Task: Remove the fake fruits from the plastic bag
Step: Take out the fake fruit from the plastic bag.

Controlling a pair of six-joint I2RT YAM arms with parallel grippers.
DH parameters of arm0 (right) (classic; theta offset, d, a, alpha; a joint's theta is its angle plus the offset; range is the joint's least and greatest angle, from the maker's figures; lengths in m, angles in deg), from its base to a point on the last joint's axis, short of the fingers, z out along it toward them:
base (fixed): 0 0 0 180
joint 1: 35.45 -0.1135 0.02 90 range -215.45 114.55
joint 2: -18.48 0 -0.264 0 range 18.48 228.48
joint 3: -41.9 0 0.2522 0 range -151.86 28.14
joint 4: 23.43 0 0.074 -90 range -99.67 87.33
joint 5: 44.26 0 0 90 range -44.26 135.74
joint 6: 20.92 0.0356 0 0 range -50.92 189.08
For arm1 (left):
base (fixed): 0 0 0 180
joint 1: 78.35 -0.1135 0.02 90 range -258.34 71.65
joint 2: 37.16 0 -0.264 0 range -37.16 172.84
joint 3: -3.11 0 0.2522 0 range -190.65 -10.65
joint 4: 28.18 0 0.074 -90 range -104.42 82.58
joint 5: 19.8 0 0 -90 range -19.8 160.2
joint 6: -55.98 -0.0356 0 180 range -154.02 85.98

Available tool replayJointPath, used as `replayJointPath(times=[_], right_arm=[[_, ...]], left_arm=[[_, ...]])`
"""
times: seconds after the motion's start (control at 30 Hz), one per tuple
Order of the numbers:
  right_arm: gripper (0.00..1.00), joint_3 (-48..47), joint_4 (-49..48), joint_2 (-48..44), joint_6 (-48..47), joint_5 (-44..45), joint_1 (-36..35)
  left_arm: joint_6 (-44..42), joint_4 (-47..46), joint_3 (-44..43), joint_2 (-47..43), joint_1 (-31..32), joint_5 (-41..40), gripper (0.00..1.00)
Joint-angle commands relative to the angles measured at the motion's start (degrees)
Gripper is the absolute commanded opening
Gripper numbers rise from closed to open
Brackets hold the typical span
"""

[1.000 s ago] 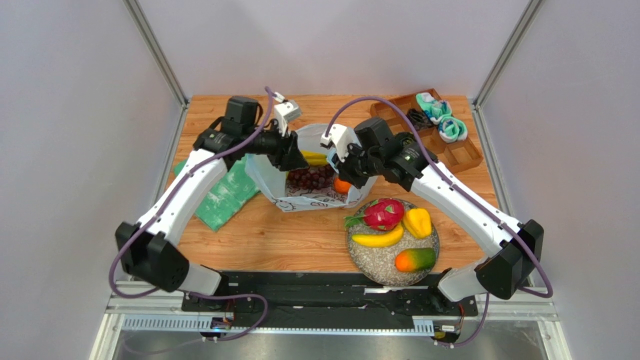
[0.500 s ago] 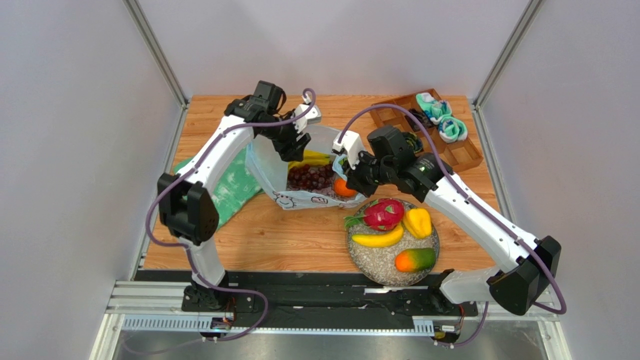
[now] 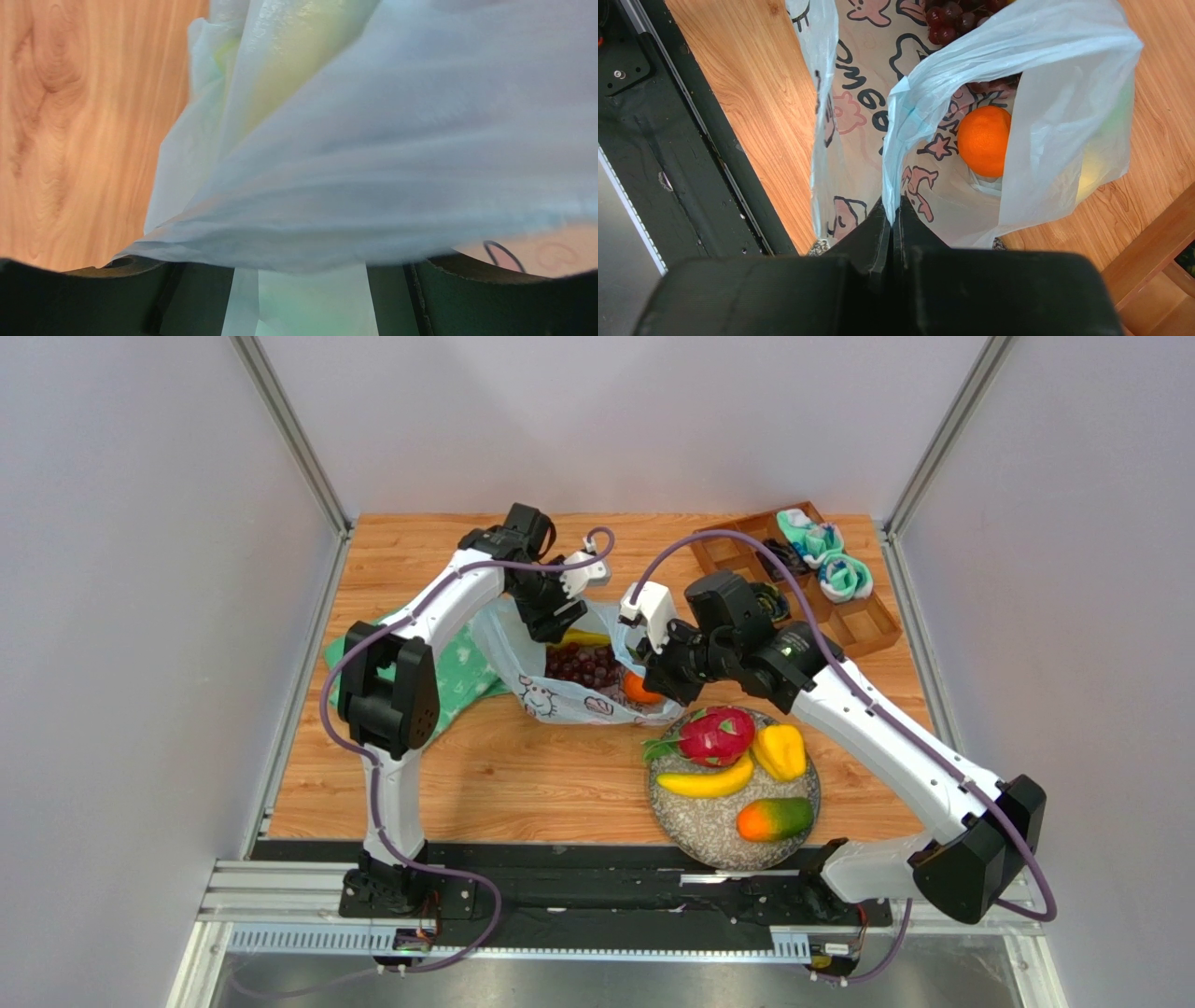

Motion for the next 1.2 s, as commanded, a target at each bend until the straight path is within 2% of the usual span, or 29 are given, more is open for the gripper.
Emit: replayJointPath(times=[0.0, 0.23, 0.33, 0.43, 0.47, 0.6, 0.67, 0.8, 0.83, 1.0, 1.17], right_arm=[[0.00, -0.41, -2.39, 0.54, 1.00, -1.42, 0.30], [0.00, -0.50, -2.56, 1.95, 0.91, -2.04, 0.30], [0.00, -1.02, -2.56, 2.74, 0.92, -2.12, 0.30], [0.00, -1.64, -2.47, 3.70, 0.74, -1.95, 0.30], [0.00, -2.25, -2.39, 3.88, 0.74, -1.51, 0.30], [0.00, -3.75, -2.65, 4.85, 0.39, 1.11, 0.30], [0.00, -4.10, -3.17, 5.64, 0.04, 2.70, 0.22], [0.00, -5.94, -3.97, 8.36, -0.75, 6.22, 1.09], [0.00, -6.38, -4.06, 8.97, -0.93, 6.57, 1.36], [0.00, -8.93, -5.37, 13.28, -1.72, 10.43, 2.41], [0.00, -11.66, -6.34, 16.09, -3.39, 15.89, 2.50]], left_arm=[[-1.53, -7.93, -0.16, 1.30, 0.17, -3.50, 0.72], [-3.20, -7.24, -4.20, 7.81, 0.17, -7.90, 0.71], [-3.38, -6.01, -4.91, 9.13, 0.17, -8.25, 0.66], [-2.76, -4.87, -4.03, 8.52, 0.17, -6.85, 0.50], [-2.24, -4.69, -3.51, 8.00, 0.17, -6.41, 0.38], [1.62, -2.50, -3.76, 1.60, 0.17, -1.51, 0.22], [3.12, 1.45, -5.95, -1.14, 0.00, 1.75, 0.19], [5.32, 12.43, -11.58, -7.11, -0.79, 14.82, 0.18], [5.59, 16.80, -12.54, -7.65, -1.14, 17.04, 0.18], [7.26, 25.71, -14.14, -8.54, -3.78, 28.19, 0.17], [6.82, 30.12, -10.63, -6.34, -4.22, 30.24, 0.17]])
